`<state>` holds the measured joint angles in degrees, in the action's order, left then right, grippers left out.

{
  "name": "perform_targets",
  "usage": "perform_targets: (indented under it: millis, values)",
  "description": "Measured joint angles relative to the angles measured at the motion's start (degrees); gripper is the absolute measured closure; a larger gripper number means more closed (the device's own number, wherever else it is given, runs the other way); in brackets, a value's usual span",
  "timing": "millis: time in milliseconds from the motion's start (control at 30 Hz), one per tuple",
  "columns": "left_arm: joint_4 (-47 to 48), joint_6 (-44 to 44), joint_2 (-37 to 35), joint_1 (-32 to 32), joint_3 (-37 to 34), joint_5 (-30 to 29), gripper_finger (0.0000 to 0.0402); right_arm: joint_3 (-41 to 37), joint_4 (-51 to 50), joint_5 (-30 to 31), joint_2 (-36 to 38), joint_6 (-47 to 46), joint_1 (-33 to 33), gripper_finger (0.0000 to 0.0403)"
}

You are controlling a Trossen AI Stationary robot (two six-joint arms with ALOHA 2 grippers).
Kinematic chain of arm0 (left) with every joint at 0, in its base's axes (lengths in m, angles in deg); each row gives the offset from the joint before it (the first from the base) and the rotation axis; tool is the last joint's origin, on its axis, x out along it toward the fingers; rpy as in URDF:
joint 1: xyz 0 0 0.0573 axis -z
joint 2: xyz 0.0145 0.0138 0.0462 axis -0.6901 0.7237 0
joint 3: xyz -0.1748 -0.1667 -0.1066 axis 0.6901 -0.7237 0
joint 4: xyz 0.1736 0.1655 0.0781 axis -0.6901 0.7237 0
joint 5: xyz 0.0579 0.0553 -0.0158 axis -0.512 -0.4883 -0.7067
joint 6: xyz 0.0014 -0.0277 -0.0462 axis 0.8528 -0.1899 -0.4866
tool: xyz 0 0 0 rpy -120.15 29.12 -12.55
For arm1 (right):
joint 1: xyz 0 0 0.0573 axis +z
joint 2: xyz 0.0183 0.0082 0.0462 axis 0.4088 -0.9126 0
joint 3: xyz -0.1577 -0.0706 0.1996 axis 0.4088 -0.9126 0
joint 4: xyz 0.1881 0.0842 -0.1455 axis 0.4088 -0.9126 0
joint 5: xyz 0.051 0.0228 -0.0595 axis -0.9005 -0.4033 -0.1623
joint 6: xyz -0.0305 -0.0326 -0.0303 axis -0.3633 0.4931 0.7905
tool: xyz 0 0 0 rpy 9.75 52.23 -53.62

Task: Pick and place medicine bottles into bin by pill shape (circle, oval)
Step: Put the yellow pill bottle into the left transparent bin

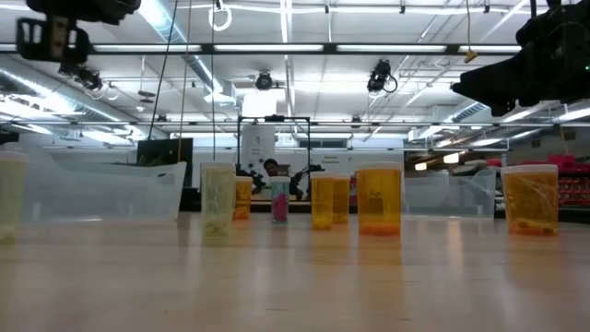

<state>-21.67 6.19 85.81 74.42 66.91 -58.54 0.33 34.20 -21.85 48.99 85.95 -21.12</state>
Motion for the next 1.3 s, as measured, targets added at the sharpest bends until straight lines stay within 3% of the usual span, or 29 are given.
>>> perform_targets:
  millis: [367, 800, 967, 1300]
  values:
    - [14.1, -11.8, 10.5, 4.7, 10.8, 1.0, 0.0392, 0.0, 0.0, 0.0, 0.0, 0.0, 0.0, 0.0225]
    - [19.3, -28.2, 17.3, 6.2, 11.6, 10.7, 0.0382, 0.0, 0.0, 0.0, 0.0, 0.0, 0.0, 0.0225]
    - [19.3, -29.5, 19.0, 6.2, 11.6, 14.7, 0.0360, 0.0, 0.0, 0.0, 0.0, 0.0, 0.0, 0.0225]
    - [19.8, -29.6, 23.2, 6.2, 11.6, 15.8, 0.0279, 0.0, 0.0, 0.0, 0.0, 0.0, 0.0, 0.0225]
